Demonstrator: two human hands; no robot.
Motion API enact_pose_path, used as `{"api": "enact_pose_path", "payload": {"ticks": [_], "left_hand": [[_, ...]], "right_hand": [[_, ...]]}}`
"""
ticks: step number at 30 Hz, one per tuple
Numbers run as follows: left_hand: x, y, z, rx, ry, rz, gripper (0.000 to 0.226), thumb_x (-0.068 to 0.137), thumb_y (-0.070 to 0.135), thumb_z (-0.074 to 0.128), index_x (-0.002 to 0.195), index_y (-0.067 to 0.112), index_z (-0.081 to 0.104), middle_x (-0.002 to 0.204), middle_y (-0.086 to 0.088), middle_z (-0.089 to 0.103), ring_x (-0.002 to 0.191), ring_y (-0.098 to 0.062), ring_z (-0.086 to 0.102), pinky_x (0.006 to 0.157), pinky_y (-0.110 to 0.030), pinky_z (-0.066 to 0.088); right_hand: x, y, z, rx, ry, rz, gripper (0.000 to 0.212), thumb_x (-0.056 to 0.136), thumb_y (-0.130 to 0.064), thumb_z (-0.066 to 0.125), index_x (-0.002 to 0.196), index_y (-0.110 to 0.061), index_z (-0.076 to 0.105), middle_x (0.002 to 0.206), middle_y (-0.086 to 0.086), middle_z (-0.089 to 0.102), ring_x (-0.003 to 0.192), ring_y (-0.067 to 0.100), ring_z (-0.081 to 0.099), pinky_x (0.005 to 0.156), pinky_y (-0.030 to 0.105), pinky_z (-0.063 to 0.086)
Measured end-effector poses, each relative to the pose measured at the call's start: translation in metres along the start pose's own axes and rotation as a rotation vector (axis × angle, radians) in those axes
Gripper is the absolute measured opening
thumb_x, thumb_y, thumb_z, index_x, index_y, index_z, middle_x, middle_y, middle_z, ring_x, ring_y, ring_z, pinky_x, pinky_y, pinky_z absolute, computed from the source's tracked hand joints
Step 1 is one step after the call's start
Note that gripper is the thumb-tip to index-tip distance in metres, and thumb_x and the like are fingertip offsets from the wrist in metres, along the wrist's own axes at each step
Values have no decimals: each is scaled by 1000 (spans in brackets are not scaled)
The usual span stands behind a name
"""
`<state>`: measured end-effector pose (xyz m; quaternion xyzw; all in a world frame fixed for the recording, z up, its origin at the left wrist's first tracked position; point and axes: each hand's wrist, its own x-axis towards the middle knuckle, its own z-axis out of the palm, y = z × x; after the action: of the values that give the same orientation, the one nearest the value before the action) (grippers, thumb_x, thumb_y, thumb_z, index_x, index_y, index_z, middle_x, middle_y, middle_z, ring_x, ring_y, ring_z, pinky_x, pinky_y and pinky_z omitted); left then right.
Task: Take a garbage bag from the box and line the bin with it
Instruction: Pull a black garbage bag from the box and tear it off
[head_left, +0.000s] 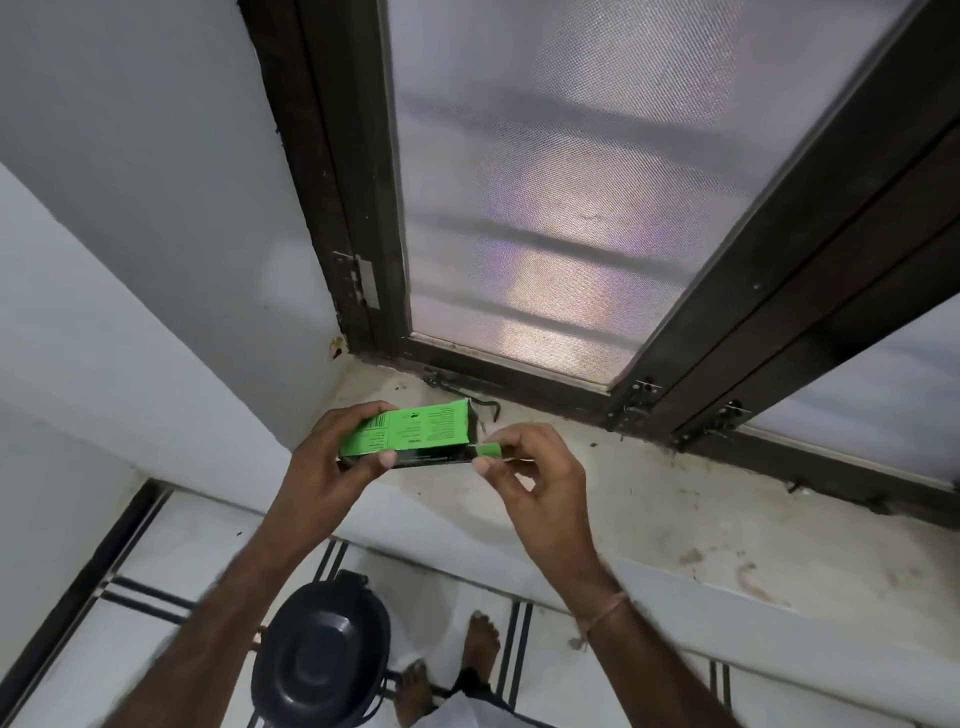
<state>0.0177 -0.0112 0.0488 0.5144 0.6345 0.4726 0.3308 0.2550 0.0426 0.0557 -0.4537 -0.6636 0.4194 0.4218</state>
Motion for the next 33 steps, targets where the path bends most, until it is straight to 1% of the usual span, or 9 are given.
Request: {"api": "enact_pose_path", "payload": {"ticks": [5,7,11,18,21,24,27,29,33], "left_hand": [[-3,3,-5,19,1,0,49,82,32,71,131,25,64,127,7,63,117,-6,59,88,-22,55],[-3,6,-5,34,-11,17,50,82,31,71,131,23,64,127,7,63,118,-6,58,88,-20,54],[-4,11,-8,42,-21,35,49,81,29,72,129,21,65,126,7,64,117,-3,58,87,-16,52],[-7,22,-14,95,-62,92,46,80,27,73,125,25,66,124,4,63,115,-2,59,83,-9,49],[-3,32,-18,231,-105,145,48,82,33,72,129,26,65,122,7,58,112,0,58,82,-9,48],[9,56,-16,471,-140,242,49,85,31,77,132,32,62,122,11,51,109,-4,55,84,-17,47],[22,94,-7,768,-200,296,57,87,29,76,140,35,56,135,3,48,122,-19,49,86,-36,55],[30,116,-2,921,-228,330,61,87,31,76,142,39,52,139,2,47,129,-21,44,85,-41,58],[43,131,-6,944,-229,356,63,82,26,81,138,39,56,135,4,49,127,-20,46,84,-40,59]], "right_hand": [[-7,-3,6,268,31,158,12,94,-18,74,91,-6,76,89,7,74,83,14,67,77,29,55],[-7,-5,7,372,5,225,10,90,-11,77,97,-4,76,94,14,76,85,17,69,81,30,58],[-7,-8,10,401,-31,241,34,85,-4,81,117,-12,74,96,12,76,88,20,72,86,33,60],[-11,-5,13,364,-81,247,61,85,-1,80,137,-30,67,126,8,67,101,18,71,90,30,61],[-12,-2,12,408,-113,301,61,87,2,77,133,-36,66,129,3,69,108,18,71,91,29,59],[-12,3,11,556,-202,343,59,92,2,71,141,-30,60,131,6,71,121,25,68,99,31,55],[-10,6,12,724,-228,374,62,91,-15,75,148,-23,53,136,13,67,130,33,62,110,41,50],[-6,8,14,823,-238,383,68,89,-23,77,151,-21,49,140,16,64,133,35,59,113,45,47],[2,6,19,902,-178,410,54,93,-13,68,145,-11,55,133,14,69,122,24,66,101,37,53]]}}
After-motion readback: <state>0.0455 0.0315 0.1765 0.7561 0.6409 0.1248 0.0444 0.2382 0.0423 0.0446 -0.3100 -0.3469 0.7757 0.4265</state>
